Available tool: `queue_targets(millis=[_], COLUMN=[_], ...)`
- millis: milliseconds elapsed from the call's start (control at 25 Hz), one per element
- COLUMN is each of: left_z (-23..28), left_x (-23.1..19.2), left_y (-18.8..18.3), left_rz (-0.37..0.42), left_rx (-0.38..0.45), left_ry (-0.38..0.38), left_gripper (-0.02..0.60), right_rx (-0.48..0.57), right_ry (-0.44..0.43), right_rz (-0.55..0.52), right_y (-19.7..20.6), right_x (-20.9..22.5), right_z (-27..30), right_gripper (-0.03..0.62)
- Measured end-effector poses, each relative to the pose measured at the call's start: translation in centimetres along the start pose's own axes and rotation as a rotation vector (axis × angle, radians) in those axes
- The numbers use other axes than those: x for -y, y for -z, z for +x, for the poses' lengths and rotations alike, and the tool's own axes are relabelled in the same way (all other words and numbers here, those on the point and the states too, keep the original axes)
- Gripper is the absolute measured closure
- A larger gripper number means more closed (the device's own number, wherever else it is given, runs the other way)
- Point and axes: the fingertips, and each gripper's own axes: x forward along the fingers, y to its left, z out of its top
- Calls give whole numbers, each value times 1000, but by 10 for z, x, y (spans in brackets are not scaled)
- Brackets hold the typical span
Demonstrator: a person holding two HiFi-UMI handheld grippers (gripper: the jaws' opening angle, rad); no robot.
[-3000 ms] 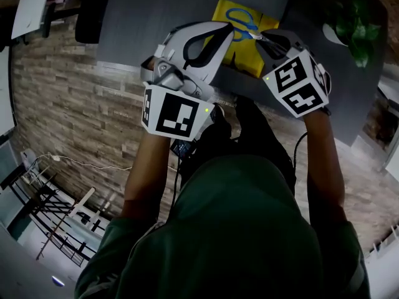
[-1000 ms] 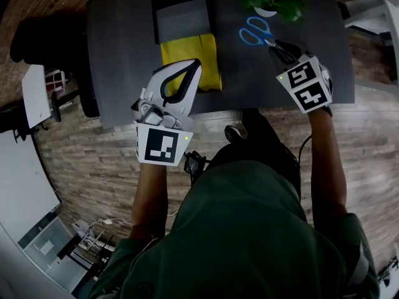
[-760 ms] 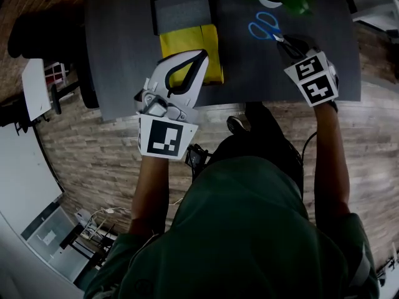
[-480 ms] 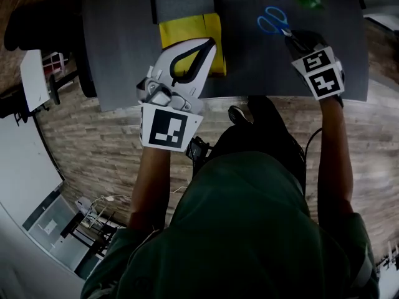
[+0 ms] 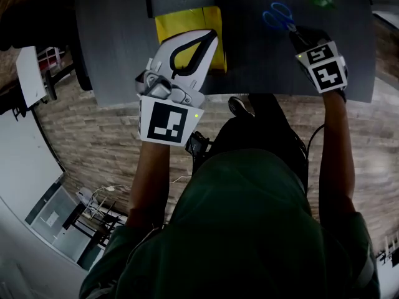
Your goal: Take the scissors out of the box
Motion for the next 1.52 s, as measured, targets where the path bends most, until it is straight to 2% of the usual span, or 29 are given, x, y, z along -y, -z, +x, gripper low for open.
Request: queue_targets(millis=[600,1200,1360,1520], left_z=[13,-20,-40,-64], left_x=[0,-16,-19,-18], left_y=[13,6,-1,-13], left_rz=[-33,-30,-22,-6], left_rx=[-6,12,24,41], left_ry=[6,-64,-95,-135], left_gripper=[583,583,583,583], right_rx=[-108,-192,-168,-100], right_ry=[-33,-34,1,46], right_rz=[6,8,-13,-50], right_y=[26,34,19,-7], right_x=[1,-1,-2,-4], right_z=[31,42,22,-8], right_gripper=[526,520,517,517])
